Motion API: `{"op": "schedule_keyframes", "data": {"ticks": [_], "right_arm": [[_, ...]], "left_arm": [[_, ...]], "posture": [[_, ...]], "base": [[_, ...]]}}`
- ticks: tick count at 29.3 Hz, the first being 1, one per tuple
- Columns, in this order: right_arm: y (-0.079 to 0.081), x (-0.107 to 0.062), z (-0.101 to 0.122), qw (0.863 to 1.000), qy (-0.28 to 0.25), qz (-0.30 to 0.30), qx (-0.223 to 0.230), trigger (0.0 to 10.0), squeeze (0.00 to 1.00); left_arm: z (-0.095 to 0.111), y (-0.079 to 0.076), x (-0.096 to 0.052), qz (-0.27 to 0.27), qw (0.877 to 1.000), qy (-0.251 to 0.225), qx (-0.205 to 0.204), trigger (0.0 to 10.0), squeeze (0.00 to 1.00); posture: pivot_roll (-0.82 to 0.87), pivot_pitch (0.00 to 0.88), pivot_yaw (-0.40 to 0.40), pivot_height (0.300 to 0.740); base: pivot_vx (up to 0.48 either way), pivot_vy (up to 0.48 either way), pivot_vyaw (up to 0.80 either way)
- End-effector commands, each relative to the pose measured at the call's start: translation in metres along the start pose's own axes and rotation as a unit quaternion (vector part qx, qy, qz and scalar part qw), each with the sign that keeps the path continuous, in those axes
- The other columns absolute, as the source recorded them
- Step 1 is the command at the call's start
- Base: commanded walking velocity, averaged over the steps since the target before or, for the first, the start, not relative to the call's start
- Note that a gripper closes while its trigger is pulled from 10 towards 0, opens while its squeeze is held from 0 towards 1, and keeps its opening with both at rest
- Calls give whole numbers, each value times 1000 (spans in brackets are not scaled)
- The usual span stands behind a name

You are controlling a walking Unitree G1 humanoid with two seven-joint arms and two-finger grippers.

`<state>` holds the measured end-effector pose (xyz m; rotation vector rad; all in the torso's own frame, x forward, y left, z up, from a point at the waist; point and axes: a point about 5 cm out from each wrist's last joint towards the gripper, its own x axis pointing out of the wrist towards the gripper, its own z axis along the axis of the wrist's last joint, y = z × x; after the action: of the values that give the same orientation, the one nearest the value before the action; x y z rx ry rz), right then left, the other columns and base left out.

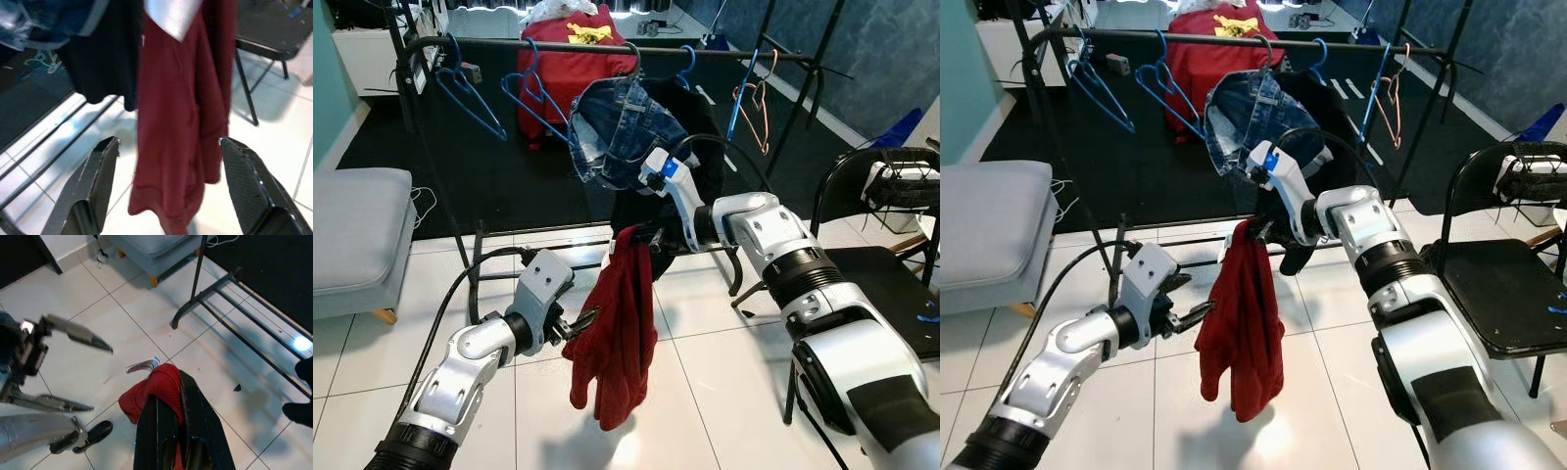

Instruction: Hang hanger

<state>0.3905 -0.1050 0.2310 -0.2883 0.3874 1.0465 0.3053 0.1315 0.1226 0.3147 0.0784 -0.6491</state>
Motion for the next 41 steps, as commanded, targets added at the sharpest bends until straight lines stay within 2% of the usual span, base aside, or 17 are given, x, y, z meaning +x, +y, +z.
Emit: {"op": "schedule_keyframes", "data": {"ticks": [1,3,5,6,7,8,9,10,11,12,15,17,19,22,30,36,41], "right_arm": [[0,1,9,1000,-18,-3,-4,0,0],[3,7,17,999,-39,-12,6,0,0],[3,7,17,999,-39,-12,6,0,0],[3,9,19,999,-48,-16,11,0,0],[3,9,19,999,-48,-16,11,0,0],[5,12,23,998,-56,-20,18,0,0],[5,12,23,998,-56,-20,18,0,0],[6,14,25,998,-63,-21,24,0,0],[6,14,25,998,-63,-21,24,0,0],[7,17,28,997,-68,-23,26,0,0],[10,20,32,996,-76,-24,27,0,0],[10,20,33,996,-78,-22,27,0,0],[12,21,35,996,-82,-18,27,0,0],[13,21,37,996,-84,-15,27,0,0],[14,21,38,996,-86,-13,27,0,0],[14,20,36,996,-86,-12,29,0,0],[14,20,36,996,-86,-12,31,0,0]], "left_arm": [[-4,-7,5,-3,1000,8,10,10000,0],[-6,-23,13,-34,999,8,14,10000,24],[-6,-23,13,-34,999,8,14,10000,24],[-8,-29,15,-53,998,14,13,10000,784],[-8,-29,15,-53,998,14,13,10000,784],[-10,-32,18,-44,998,27,29,10000,1000],[-10,-32,18,-44,998,27,29,10000,1000],[-11,-33,22,-28,998,39,46,10000,710],[-11,-33,22,-28,998,39,46,10000,710],[-12,-34,25,-8,997,47,59,10000,0],[-12,-26,33,65,992,61,84,10000,0],[-13,-22,33,89,990,62,91,10000,0],[-13,-12,32,136,983,60,108,10000,0],[-12,-4,30,166,977,58,124,10000,0],[-11,12,19,199,966,57,155,10000,0],[-14,17,14,224,963,55,137,10000,0],[-14,6,19,225,968,43,97,10000,0]], "posture": [[-76,120,-89,740],[-77,119,-88,740],[-77,119,-88,740],[-78,118,-88,740],[-78,118,-88,740],[-78,117,-88,740],[-78,117,-88,740],[-80,115,-89,740],[-80,115,-89,740],[-82,113,-89,740],[-82,112,-89,740],[-83,110,-89,740],[-83,107,-89,740],[-84,107,-89,740],[-81,113,-94,740],[-81,118,-97,740],[-84,126,-98,740]], "base": [[0,0,0],[0,0,0],[0,0,0],[0,0,0],[0,0,0],[0,0,0],[0,0,0],[0,0,0],[0,0,0],[0,0,0],[0,0,0],[0,0,0],[0,0,0],[0,0,0],[0,0,0],[0,0,0],[0,0,0]]}}
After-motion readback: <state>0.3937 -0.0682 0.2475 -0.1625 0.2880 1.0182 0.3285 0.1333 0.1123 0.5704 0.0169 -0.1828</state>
